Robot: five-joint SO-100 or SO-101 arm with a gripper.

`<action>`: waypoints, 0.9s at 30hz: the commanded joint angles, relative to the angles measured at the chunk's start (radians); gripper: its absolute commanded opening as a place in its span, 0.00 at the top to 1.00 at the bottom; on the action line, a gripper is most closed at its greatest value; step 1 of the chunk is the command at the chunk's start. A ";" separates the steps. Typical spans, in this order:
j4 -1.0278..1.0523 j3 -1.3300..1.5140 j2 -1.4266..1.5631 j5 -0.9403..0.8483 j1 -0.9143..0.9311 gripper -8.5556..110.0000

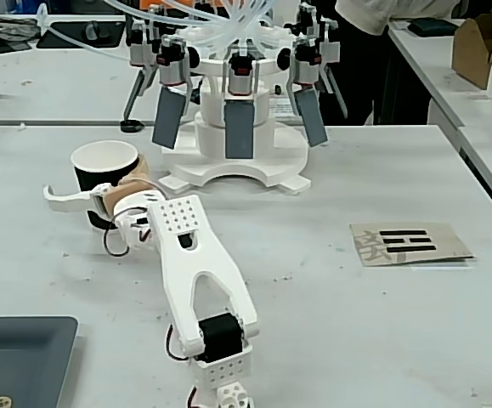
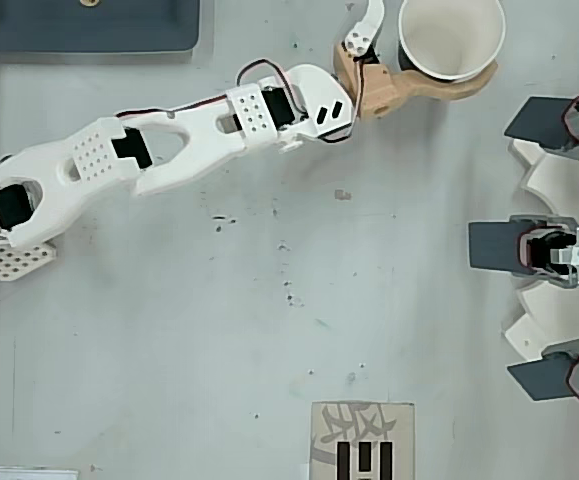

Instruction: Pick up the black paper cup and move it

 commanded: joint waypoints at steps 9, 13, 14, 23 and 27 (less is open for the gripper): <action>0.003 -0.052 0.048 0.018 -0.002 0.66; 0.003 -0.052 0.055 0.023 -0.002 0.68; 0.003 -0.052 0.057 0.025 -0.002 0.68; 0.002 -0.052 0.072 0.038 0.002 0.72; 0.002 -0.052 0.080 0.043 0.006 0.74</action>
